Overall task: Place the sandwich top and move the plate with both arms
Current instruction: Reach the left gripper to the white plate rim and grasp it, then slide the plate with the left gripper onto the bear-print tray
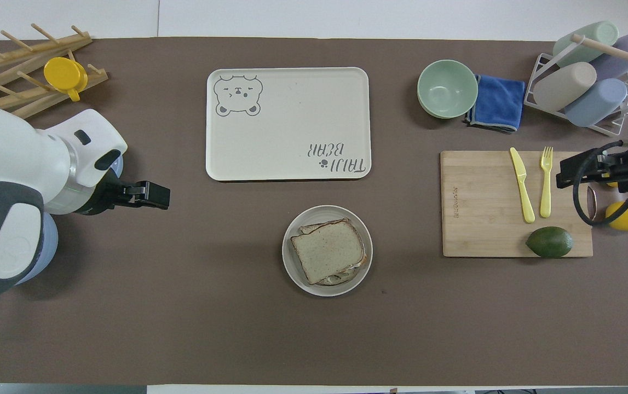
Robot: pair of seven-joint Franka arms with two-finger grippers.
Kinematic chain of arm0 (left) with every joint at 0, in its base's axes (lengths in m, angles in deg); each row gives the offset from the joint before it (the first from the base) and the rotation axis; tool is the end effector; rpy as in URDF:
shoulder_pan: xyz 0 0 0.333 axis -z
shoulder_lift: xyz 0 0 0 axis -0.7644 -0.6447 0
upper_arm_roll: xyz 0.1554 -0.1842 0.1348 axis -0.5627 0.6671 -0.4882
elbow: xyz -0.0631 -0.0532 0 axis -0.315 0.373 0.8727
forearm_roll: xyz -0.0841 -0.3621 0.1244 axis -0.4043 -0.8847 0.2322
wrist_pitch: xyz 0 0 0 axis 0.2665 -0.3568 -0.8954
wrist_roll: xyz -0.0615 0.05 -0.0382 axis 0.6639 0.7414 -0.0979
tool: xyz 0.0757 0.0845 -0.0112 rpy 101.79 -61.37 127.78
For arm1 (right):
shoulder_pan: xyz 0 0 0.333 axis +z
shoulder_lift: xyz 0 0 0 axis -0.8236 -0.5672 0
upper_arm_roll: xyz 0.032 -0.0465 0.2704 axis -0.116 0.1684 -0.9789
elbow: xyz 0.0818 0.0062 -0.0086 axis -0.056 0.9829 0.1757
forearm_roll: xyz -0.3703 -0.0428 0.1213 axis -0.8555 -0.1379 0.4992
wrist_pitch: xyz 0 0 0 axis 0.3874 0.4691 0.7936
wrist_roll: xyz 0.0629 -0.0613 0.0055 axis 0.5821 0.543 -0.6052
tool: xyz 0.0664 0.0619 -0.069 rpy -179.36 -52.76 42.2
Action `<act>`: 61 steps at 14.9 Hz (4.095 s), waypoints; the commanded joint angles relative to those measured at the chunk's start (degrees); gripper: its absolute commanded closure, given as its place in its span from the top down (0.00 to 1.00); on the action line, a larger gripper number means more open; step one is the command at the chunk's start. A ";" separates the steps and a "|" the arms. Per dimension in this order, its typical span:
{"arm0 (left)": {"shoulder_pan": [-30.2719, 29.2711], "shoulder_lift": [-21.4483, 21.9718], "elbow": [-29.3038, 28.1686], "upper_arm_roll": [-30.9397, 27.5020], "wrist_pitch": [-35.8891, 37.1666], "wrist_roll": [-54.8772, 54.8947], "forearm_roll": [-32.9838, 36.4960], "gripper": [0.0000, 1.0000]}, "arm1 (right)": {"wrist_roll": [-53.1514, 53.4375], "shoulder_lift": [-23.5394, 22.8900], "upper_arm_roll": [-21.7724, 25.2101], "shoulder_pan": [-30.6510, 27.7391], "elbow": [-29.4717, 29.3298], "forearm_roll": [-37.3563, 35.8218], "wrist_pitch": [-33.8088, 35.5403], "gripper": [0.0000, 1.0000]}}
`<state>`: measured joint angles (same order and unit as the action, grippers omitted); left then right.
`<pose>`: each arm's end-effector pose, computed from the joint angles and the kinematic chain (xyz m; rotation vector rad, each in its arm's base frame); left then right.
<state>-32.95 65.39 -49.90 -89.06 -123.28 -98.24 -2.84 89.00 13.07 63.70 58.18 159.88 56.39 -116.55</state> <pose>0.5056 -0.1725 0.4657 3.0490 -0.1520 -0.0972 0.5401 -0.0131 0.5517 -3.1039 0.1553 0.1471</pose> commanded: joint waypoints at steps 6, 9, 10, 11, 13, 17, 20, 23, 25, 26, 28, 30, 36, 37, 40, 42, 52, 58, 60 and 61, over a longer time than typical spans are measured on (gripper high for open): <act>10.86 -4.44 -8.58 -0.75 -15.85 -11.49 -0.81 1.00 | -2.95 -0.48 -2.34 -2.91 -1.53 0.52 0.93 1.00; 12.71 -5.15 -12.26 -0.66 -21.20 -12.89 -0.90 1.00 | -4.09 -0.48 -3.75 -2.73 -1.79 0.26 0.85 1.00; 12.89 -5.15 -13.50 -0.66 -22.35 -12.98 -0.98 1.00 | -4.44 -0.57 -3.49 -2.38 -1.97 0.17 0.76 1.00; 14.02 -5.23 -14.21 -0.66 -22.97 -13.15 -1.59 1.00 | -4.62 -0.74 -3.22 -2.21 -2.14 -0.09 0.59 1.00; 15.17 -5.67 -15.87 -0.66 -25.25 -13.33 -3.17 1.00 | -4.62 -0.83 -1.57 -0.20 -2.15 -0.18 -0.64 1.00; 19.74 -9.01 -18.08 -0.66 -30.96 -17.19 -4.93 0.98 | -4.62 -0.92 1.52 1.93 -2.15 0.26 -0.38 1.00; 21.85 -9.80 -19.22 -0.66 -33.52 -19.57 -8.54 0.95 | -4.53 -0.31 1.52 1.93 -2.15 0.35 0.14 1.00; 22.47 -10.51 -19.40 -0.66 -33.53 -19.75 -9.15 0.84 | -4.53 -0.13 1.61 2.19 -1.44 0.35 0.14 1.00; 22.65 -10.51 -19.40 -0.66 -33.62 -19.75 -10.21 0.77 | -4.45 -0.13 1.61 2.19 -1.44 0.26 0.06 1.00; 22.73 -10.60 -19.31 -0.66 -33.70 -19.75 -10.47 0.75 | -4.44 -0.13 1.61 2.28 -1.44 0.26 0.06 1.00; 22.91 -10.51 -19.40 -0.66 -33.62 -19.75 -10.65 0.70 | -4.53 -0.13 1.61 2.28 -1.53 0.35 0.14 1.00; 23.96 -10.68 -19.40 -0.66 -33.70 -19.75 -11.00 0.66 | -4.53 -0.04 1.61 2.28 -1.53 0.35 0.41 1.00; 24.84 -10.77 -19.49 -0.66 -33.62 -20.36 -11.97 0.58 | -4.44 0.31 1.61 2.19 -1.09 0.35 1.37 1.00; 24.84 -10.77 -19.49 -0.66 -33.62 -20.36 -11.97 0.58 | -4.44 0.31 1.61 2.19 -1.09 0.35 1.29 1.00; 25.63 -10.77 -20.01 -0.66 -33.79 -20.45 -11.97 0.58 | -4.44 0.31 1.61 2.19 -1.09 0.35 1.29 1.00; 25.63 -10.77 -20.01 -0.66 -33.88 -20.45 -11.88 0.55 | -4.53 0.31 1.61 2.01 -1.09 0.26 1.38 1.00; 26.34 -10.77 -20.01 -0.66 -34.94 -20.36 -11.97 0.00 | -4.36 0.31 1.61 2.54 -1.09 0.26 1.29 1.00; 23.98 -10.34 -19.23 -0.75 -33.53 -20.19 -12.32 0.00 | -4.45 0.40 1.61 2.36 -1.00 0.17 1.38 1.00; 23.00 -9.81 -16.43 -0.84 -28.72 -19.92 -12.41 0.00 | -4.44 0.40 1.61 2.36 -1.00 0.17 1.38 1.00; 21.95 -9.72 -14.58 -0.84 -25.74 -19.75 -12.41 0.00 | -4.36 0.40 1.61 2.36 -0.83 0.17 1.29 1.00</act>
<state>-9.23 54.71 -67.32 -89.57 -154.61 -118.41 -14.73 85.95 12.83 64.93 60.43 158.57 56.40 -115.87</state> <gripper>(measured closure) 0.956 0.000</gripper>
